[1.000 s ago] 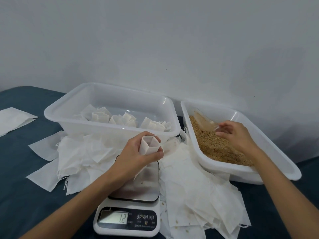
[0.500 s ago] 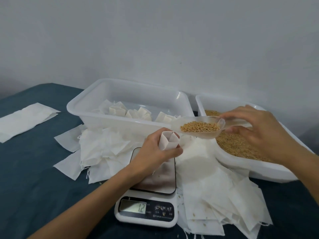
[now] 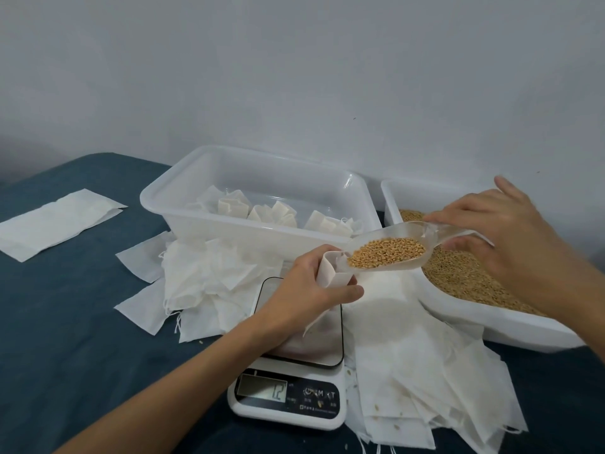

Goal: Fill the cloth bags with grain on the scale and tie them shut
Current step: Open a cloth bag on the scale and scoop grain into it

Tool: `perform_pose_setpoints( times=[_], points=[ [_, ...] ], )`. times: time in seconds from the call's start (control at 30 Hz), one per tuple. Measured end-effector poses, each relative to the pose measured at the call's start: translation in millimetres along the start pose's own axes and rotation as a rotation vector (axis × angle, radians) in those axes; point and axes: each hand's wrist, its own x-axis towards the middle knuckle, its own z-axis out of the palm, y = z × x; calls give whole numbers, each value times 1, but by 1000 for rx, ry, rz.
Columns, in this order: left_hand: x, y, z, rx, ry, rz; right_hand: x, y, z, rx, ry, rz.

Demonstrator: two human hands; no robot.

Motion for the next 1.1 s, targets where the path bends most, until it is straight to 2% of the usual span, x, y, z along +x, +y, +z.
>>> perform_pose_setpoints(
  times=[1.1],
  points=[
    [2, -5, -1, 64, -3, -10, 2, -8, -3, -127, 78, -93]
  ],
)
